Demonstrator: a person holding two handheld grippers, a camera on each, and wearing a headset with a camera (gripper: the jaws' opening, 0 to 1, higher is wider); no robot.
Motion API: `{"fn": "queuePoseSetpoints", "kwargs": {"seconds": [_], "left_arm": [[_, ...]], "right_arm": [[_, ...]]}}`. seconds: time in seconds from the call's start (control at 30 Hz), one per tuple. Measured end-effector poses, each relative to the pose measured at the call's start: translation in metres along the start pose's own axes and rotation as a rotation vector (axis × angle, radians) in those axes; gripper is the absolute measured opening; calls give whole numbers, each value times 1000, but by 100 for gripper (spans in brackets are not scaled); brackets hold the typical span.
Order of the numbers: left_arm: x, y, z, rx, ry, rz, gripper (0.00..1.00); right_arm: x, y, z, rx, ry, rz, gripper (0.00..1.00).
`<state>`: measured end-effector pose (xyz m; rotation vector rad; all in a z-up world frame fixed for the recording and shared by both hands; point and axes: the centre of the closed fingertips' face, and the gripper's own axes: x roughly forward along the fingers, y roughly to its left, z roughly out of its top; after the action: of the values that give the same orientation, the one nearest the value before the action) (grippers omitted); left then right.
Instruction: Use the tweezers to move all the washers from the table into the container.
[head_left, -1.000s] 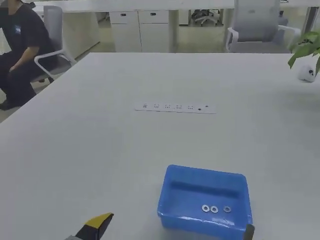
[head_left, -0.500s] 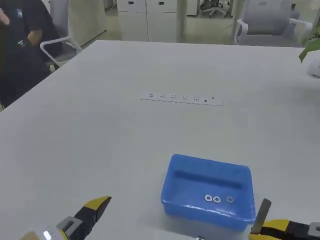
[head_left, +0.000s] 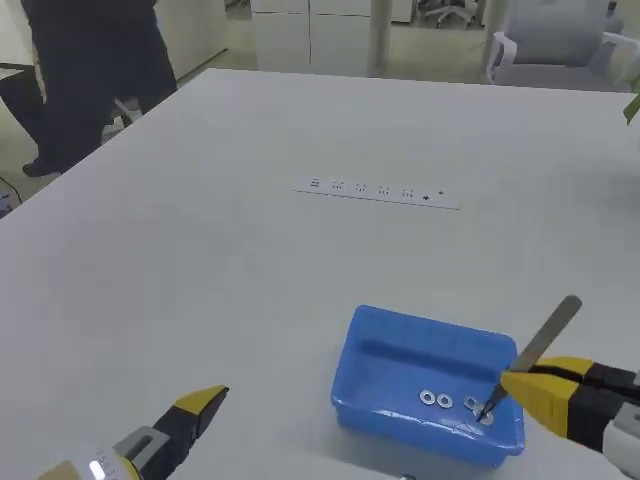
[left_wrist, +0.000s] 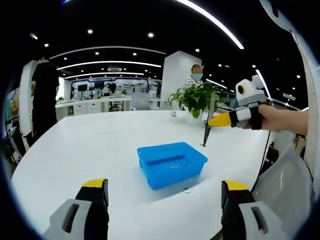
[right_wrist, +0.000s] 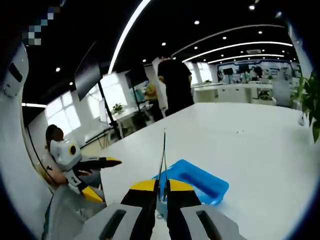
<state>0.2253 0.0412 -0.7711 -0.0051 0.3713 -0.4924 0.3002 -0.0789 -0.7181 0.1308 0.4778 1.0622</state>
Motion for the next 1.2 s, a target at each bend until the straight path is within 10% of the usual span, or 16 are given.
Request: {"fn": "queuePoseSetpoints", "kwargs": {"seconds": [0.3, 0.57, 1.2], "left_arm": [[1, -5, 0, 15, 2, -13, 96], [0, -2, -5, 30, 25, -1, 95], [-1, 0, -8, 47, 48, 3, 93]], "right_arm": [[27, -24, 12, 56, -20, -22, 3], [66, -26, -15, -78, 102, -7, 3], [97, -47, -63, -169, 109, -20, 4]]}}
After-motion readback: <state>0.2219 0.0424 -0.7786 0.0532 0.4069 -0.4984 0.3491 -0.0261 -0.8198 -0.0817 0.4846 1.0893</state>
